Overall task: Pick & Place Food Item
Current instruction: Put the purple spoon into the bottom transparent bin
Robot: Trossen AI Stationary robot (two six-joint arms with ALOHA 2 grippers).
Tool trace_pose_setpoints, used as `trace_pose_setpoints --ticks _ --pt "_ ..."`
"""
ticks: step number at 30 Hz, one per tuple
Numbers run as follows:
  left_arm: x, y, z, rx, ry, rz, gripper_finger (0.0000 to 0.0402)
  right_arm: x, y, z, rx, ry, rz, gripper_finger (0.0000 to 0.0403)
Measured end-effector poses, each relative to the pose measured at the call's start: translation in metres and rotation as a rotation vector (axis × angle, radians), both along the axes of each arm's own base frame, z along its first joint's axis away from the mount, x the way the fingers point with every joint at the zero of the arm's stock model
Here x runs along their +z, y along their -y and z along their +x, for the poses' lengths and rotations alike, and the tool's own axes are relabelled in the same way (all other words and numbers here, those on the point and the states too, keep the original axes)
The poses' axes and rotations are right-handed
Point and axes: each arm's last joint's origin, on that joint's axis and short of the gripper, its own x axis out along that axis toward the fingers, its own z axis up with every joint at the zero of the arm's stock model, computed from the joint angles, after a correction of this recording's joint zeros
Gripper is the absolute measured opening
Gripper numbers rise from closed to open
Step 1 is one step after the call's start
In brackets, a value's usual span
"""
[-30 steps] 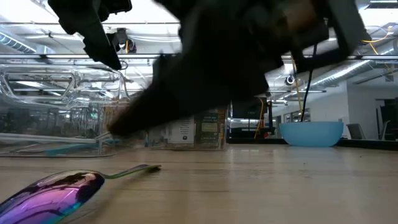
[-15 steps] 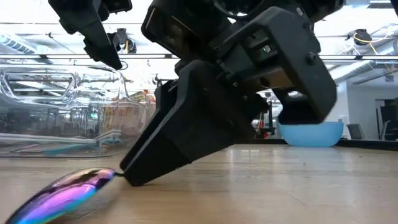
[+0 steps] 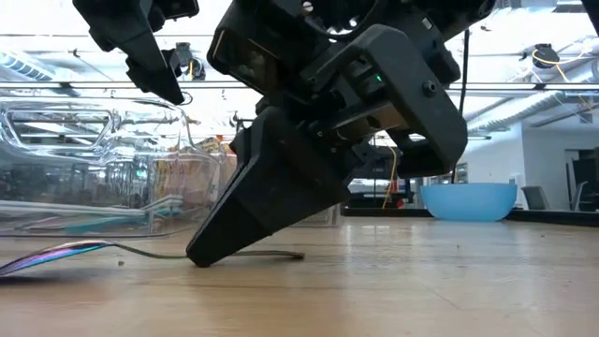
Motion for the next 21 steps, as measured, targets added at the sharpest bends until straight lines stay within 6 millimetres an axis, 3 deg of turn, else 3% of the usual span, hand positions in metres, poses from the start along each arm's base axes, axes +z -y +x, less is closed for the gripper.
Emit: trace_pose_setpoints --ticks 5,12,21 --pt "0.000 0.000 0.000 0.002 0.002 -0.003 0.0269 0.031 -0.005 -0.006 -0.006 0.050 -0.017 0.0003" --pt "0.003 0.001 0.005 0.059 0.041 -0.067 0.0269 0.085 -0.026 -0.039 -0.124 0.144 -0.329 0.0001" --pt "0.014 0.005 0.022 0.125 0.217 -0.177 0.0269 0.112 -0.046 -0.058 -0.362 0.382 -0.792 0.0001"
